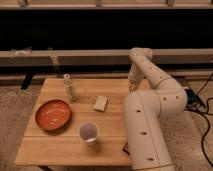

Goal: Drag the pepper across the table

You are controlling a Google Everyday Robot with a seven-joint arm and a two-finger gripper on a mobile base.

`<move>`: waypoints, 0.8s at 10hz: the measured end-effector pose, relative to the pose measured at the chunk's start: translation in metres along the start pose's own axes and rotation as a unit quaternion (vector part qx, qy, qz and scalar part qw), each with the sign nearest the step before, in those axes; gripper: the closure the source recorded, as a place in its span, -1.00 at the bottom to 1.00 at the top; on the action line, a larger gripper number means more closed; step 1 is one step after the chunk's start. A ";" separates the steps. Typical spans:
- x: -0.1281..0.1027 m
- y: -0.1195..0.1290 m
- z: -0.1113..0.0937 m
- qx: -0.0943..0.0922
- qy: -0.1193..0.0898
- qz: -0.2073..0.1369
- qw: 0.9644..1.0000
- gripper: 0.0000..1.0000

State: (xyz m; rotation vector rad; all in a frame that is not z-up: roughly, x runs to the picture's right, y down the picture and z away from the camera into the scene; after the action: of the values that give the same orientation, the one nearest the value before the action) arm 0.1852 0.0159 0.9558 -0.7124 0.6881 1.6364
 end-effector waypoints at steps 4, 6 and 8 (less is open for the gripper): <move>-0.010 0.067 -0.011 -0.024 -0.026 -0.073 0.997 1.00; -0.013 0.113 -0.019 -0.032 -0.046 -0.125 0.991 1.00; -0.007 0.138 -0.026 -0.031 -0.071 -0.179 0.981 1.00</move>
State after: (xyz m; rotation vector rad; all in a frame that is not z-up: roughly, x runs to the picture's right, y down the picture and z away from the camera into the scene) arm 0.0529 -0.0304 0.9526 -0.7122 0.3804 1.3643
